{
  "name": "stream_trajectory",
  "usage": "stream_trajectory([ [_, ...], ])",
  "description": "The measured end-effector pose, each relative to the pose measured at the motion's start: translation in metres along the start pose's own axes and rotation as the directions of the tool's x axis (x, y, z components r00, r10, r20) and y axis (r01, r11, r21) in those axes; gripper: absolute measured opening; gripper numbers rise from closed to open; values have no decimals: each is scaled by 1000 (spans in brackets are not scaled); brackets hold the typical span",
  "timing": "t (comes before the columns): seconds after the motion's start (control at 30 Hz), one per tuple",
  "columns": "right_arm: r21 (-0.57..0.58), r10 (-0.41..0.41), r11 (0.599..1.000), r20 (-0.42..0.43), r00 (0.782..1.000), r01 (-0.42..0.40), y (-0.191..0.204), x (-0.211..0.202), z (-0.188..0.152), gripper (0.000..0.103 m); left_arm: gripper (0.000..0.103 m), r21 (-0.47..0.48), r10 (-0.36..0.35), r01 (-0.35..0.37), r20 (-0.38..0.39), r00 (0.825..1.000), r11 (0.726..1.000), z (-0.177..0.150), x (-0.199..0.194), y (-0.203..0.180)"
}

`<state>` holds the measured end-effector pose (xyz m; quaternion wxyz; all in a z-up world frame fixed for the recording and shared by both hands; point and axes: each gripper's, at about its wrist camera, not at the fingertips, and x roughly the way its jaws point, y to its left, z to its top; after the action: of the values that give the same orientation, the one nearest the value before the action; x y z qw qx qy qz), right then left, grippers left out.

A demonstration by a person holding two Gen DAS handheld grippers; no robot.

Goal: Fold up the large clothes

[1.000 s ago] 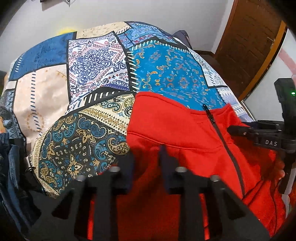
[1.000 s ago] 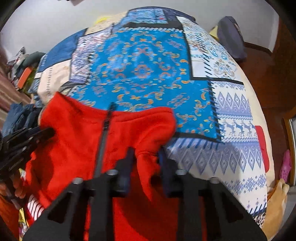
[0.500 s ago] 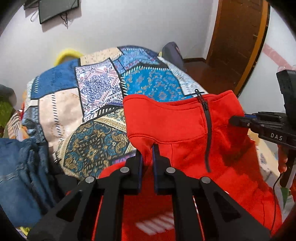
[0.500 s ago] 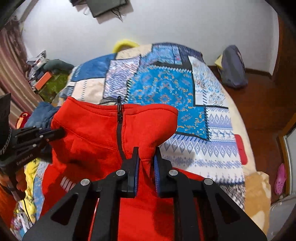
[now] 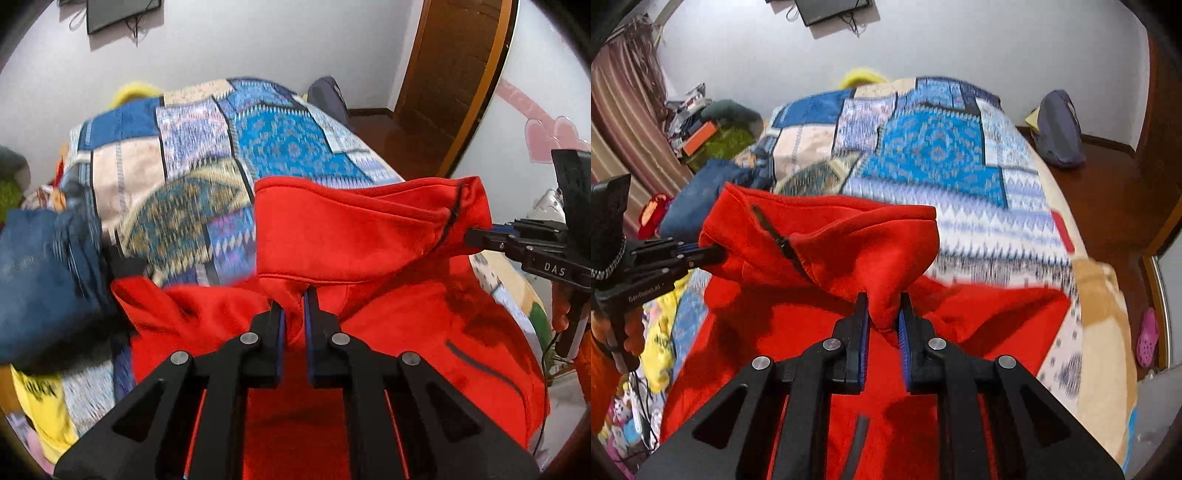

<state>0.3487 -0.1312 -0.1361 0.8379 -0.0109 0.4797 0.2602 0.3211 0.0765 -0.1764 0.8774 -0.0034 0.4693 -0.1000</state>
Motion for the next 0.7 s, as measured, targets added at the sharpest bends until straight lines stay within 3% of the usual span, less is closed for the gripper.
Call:
stream_trajectory([
  [0.2, 12, -3, 1000, -75, 997, 4, 2, 9, -39, 17, 8, -44, -40, 37, -75, 996, 998, -44, 11, 0],
  [0.4, 14, -34, 999, -136, 990, 36, -2, 0, -65, 21, 8, -69, -36, 27, -140, 989, 997, -80, 14, 4],
  [0.53, 18, -62, 998, -142, 988, 66, -11, -17, -67, 21, 9, -93, -9, -2, -123, 992, 996, -88, -4, 14],
  [0.7, 34, -79, 996, -70, 994, 82, -17, -41, -50, 22, 9, -106, 49, -56, -67, 997, 993, -76, -31, 30],
])
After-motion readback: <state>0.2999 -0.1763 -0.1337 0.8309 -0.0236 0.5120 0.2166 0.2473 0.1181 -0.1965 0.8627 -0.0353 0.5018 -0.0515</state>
